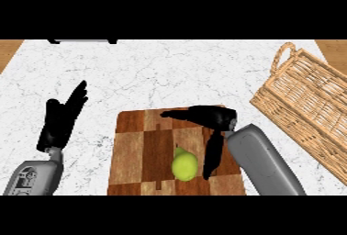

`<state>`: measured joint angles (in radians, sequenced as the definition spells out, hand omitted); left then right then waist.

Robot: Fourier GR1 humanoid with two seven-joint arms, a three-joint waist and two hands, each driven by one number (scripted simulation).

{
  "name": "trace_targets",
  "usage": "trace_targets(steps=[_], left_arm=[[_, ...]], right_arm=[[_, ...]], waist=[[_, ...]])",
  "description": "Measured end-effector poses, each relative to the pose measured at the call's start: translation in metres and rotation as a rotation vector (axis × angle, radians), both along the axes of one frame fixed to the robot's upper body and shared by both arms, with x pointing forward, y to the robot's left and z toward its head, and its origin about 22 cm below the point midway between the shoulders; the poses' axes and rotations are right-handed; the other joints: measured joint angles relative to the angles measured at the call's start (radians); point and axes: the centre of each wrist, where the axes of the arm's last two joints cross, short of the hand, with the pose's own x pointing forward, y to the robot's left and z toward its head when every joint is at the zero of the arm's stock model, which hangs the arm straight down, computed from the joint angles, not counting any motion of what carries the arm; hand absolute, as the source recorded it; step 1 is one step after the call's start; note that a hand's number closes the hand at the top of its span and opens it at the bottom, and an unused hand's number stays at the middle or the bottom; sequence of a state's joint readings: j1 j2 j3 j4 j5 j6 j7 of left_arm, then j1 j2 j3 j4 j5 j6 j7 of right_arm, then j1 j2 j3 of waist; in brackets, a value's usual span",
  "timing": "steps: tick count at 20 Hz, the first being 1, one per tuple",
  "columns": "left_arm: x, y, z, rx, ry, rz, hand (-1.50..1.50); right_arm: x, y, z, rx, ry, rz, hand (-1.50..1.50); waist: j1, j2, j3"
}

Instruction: Pick the pear from the cutting board and place it in the basket

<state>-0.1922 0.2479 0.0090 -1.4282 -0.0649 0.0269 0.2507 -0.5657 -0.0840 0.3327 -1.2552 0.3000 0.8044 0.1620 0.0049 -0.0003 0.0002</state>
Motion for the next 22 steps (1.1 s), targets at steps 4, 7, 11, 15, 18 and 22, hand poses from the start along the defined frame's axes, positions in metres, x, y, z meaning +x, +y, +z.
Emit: trace_targets(steps=[4, 7, 11, 15, 18, 22], left_arm=[[0.005, 0.003, 0.002, -0.001, 0.001, 0.004, 0.0], [-0.001, -0.001, 0.0, -0.001, -0.001, -0.001, 0.0], [0.003, -0.001, 0.0, 0.008, -0.001, 0.002, 0.0], [0.006, 0.0, 0.0, 0.006, -0.001, 0.004, 0.0], [0.008, 0.002, -0.007, 0.008, -0.006, 0.007, 0.0], [0.005, 0.003, -0.004, 0.008, -0.001, 0.001, 0.0]], right_arm=[[-0.005, 0.005, -0.006, -0.004, 0.006, 0.001, -1.5], [-0.014, 0.012, -0.015, -0.012, 0.007, 0.005, -1.5], [-0.013, 0.018, -0.022, -0.042, 0.026, 0.015, -1.5], [-0.02, 0.019, -0.027, -0.054, 0.042, 0.023, -1.5], [-0.024, 0.015, -0.03, -0.056, 0.045, 0.022, -1.5], [-0.021, 0.022, -0.039, -0.053, 0.047, 0.015, -1.5]], waist=[[-0.002, 0.0, 0.0], [-0.001, 0.0, 0.0], [-0.002, 0.0, 0.0], [-0.003, 0.0, 0.0], [-0.004, 0.0, 0.0], [-0.001, 0.0, 0.0]])
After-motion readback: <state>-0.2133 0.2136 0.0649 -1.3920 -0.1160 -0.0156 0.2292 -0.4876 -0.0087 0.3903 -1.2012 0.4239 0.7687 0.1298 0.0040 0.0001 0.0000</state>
